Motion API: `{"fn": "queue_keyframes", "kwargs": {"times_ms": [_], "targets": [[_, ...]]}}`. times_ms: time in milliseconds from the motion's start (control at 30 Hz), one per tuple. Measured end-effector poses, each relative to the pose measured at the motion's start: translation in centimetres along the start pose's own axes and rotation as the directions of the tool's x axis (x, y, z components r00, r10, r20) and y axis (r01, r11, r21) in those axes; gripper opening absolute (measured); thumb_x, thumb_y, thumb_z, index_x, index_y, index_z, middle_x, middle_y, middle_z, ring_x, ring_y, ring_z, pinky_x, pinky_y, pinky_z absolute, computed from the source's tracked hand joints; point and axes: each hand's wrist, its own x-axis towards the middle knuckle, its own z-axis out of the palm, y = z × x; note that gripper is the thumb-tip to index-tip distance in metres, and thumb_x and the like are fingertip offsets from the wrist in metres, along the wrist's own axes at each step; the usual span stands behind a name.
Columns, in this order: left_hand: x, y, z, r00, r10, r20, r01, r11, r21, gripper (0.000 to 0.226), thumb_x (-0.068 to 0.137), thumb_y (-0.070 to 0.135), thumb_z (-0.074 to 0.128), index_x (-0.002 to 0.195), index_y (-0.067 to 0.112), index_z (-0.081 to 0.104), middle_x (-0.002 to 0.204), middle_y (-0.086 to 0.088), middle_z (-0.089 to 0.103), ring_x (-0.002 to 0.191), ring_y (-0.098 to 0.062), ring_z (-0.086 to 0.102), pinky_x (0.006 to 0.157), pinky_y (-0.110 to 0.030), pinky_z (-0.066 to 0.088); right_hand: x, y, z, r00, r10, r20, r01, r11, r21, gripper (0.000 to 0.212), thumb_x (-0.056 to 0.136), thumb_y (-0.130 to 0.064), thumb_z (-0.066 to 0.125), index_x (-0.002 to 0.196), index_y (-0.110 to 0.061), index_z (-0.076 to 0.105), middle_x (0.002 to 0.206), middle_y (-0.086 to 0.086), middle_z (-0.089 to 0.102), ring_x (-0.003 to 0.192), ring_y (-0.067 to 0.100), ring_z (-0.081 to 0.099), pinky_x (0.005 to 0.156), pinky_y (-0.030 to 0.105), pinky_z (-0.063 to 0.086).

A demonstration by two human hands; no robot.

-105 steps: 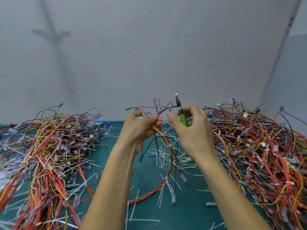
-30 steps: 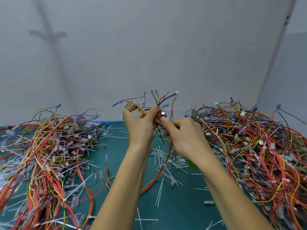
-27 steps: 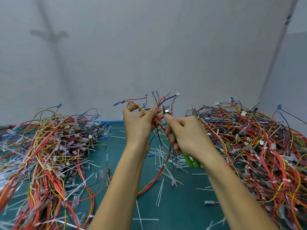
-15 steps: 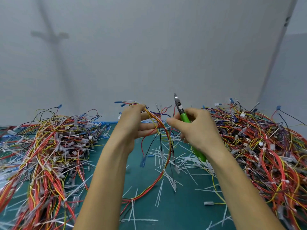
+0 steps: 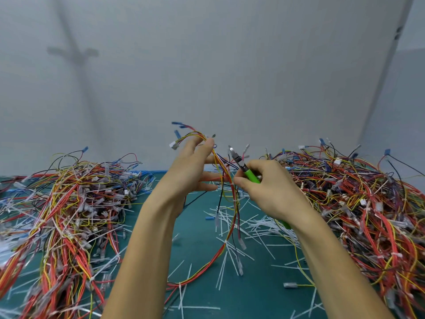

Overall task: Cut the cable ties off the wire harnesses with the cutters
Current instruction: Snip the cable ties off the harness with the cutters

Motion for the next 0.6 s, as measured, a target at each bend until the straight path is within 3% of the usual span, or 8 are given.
{"fn": "queue_keyframes", "kwargs": {"times_ms": [100,200,233,300,333,433,467,600], "targets": [[0.3,-0.6,0.0,0.999,0.032,0.025,-0.036,0.988,0.149,0.057,0.097,0.046,0.051,0.148,0.036,0.028,0.092,0.003,0.068,0.068,-0.009,0.072,0.061,-0.024,0.051,-0.1,-0.2,-0.1,0.999,0.042,-0.003,-0.04,0.98,0.193,0.01,0.093,-0.021,0.065,0.083,-0.019,0.064,0.063,-0.006,0.062,0.058,0.013,0.064,0.067,0.044,0.059],[0.3,-1.0,0.1,0.994,0.051,0.095,-0.063,0.989,0.131,0.095,0.088,0.034,0.07,0.156,0.032,0.003,0.091,0.003,0.075,0.083,-0.009,0.073,0.088,-0.031,0.049,-0.3,-0.7,-0.3,0.999,0.044,0.011,-0.045,0.928,0.369,0.007,0.095,-0.016,0.063,0.088,-0.013,0.063,0.061,-0.005,0.063,0.055,0.013,0.066,0.06,0.041,0.061],[0.2,-1.1,0.1,0.989,0.067,0.13,-0.082,0.99,0.116,0.103,0.084,0.027,0.074,0.155,0.027,-0.001,0.092,0.001,0.077,0.086,-0.009,0.073,0.087,-0.025,0.049,-0.4,-0.8,-0.3,0.999,0.039,0.017,-0.043,0.907,0.42,0.007,0.095,-0.014,0.062,0.089,-0.011,0.063,0.06,-0.005,0.063,0.054,0.012,0.065,0.059,0.039,0.061],[0.1,-1.1,0.1,0.982,0.092,0.164,-0.108,0.99,0.092,0.106,0.081,0.015,0.078,0.153,0.023,0.001,0.095,-0.002,0.077,0.089,-0.009,0.072,0.075,-0.011,0.048,-0.4,-1.0,-0.2,0.999,0.048,0.015,-0.049,0.857,0.513,0.006,0.096,-0.011,0.061,0.09,-0.01,0.062,0.059,-0.006,0.063,0.054,0.011,0.063,0.058,0.037,0.061],[0.1,-1.1,0.0,0.981,0.101,0.165,-0.114,0.991,0.076,0.109,0.08,0.012,0.078,0.154,0.023,-0.001,0.097,-0.003,0.077,0.091,-0.011,0.072,0.077,-0.011,0.048,-0.5,-1.0,-0.1,0.998,0.058,0.007,-0.052,0.827,0.56,0.006,0.096,-0.009,0.061,0.09,-0.009,0.062,0.06,-0.006,0.064,0.053,0.012,0.062,0.057,0.036,0.06],[0.2,-1.0,-0.3,0.976,0.152,0.158,-0.16,0.987,0.036,0.104,0.078,0.009,0.08,0.152,0.014,0.008,0.102,-0.009,0.075,0.09,-0.02,0.072,0.103,-0.039,0.046,-0.6,-1.1,0.1,0.996,0.088,-0.018,-0.053,0.744,0.666,0.006,0.096,-0.007,0.06,0.09,-0.009,0.062,0.062,-0.004,0.067,0.053,0.013,0.063,0.056,0.036,0.06],[0.2,-1.0,-0.4,0.975,0.164,0.15,-0.169,0.985,0.021,0.1,0.077,0.006,0.08,0.151,0.012,0.013,0.103,-0.012,0.074,0.089,-0.023,0.072,0.104,-0.044,0.046,-0.6,-1.1,0.1,0.995,0.092,-0.023,-0.052,0.735,0.676,0.005,0.096,-0.007,0.06,0.091,-0.009,0.062,0.063,-0.004,0.068,0.053,0.013,0.063,0.055,0.036,0.061],[0.3,-1.3,-0.1,0.973,0.196,0.125,-0.185,0.978,-0.095,0.095,0.07,0.002,0.083,0.146,0.019,0.029,0.097,-0.018,0.069,0.085,-0.03,0.071,0.081,-0.033,0.056,-0.5,-1.2,0.1,0.993,0.108,-0.051,-0.042,0.716,0.697,0.006,0.095,-0.008,0.062,0.089,-0.01,0.064,0.069,0.0,0.068,0.053,0.015,0.064,0.055,0.037,0.061]]}}
